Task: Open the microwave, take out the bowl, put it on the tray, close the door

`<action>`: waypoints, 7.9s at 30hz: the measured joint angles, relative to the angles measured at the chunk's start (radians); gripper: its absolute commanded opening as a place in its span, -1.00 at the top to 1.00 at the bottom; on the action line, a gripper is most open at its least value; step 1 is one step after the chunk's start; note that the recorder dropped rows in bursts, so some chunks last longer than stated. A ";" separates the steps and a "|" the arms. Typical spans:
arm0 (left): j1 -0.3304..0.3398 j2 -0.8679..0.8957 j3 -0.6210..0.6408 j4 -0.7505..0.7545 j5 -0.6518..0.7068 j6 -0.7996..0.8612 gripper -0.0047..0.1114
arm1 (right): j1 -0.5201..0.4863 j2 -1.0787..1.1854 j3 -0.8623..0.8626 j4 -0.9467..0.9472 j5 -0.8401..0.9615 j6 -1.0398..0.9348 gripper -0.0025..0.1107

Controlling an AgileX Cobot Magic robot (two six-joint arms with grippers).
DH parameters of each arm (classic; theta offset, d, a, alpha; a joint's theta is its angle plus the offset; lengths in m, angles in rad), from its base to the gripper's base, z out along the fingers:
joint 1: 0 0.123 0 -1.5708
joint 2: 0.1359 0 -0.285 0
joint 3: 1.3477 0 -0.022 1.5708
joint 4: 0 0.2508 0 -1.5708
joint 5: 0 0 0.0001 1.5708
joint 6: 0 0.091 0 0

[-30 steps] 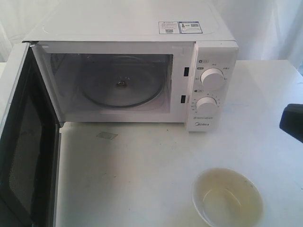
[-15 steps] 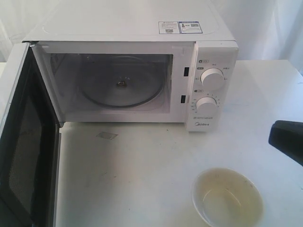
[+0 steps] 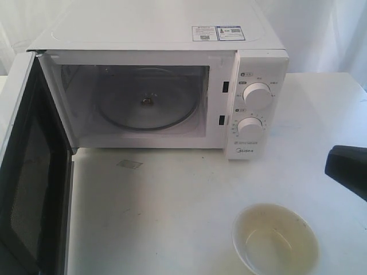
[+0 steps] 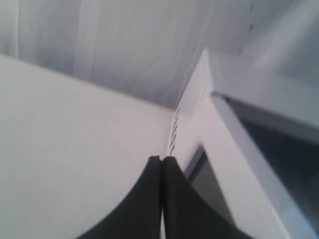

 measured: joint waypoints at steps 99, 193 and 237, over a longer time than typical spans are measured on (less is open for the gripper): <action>-0.198 1.143 -0.325 -1.680 0.078 2.260 0.92 | 0.000 -0.002 0.080 0.051 -0.141 -0.002 0.96; -0.198 0.579 -0.049 -1.448 0.050 1.765 0.92 | -0.020 1.374 -0.194 1.198 -1.613 -0.922 0.96; -0.198 0.579 -0.004 -1.454 0.005 1.763 0.92 | -0.128 1.517 -0.408 1.200 -1.616 -0.954 0.96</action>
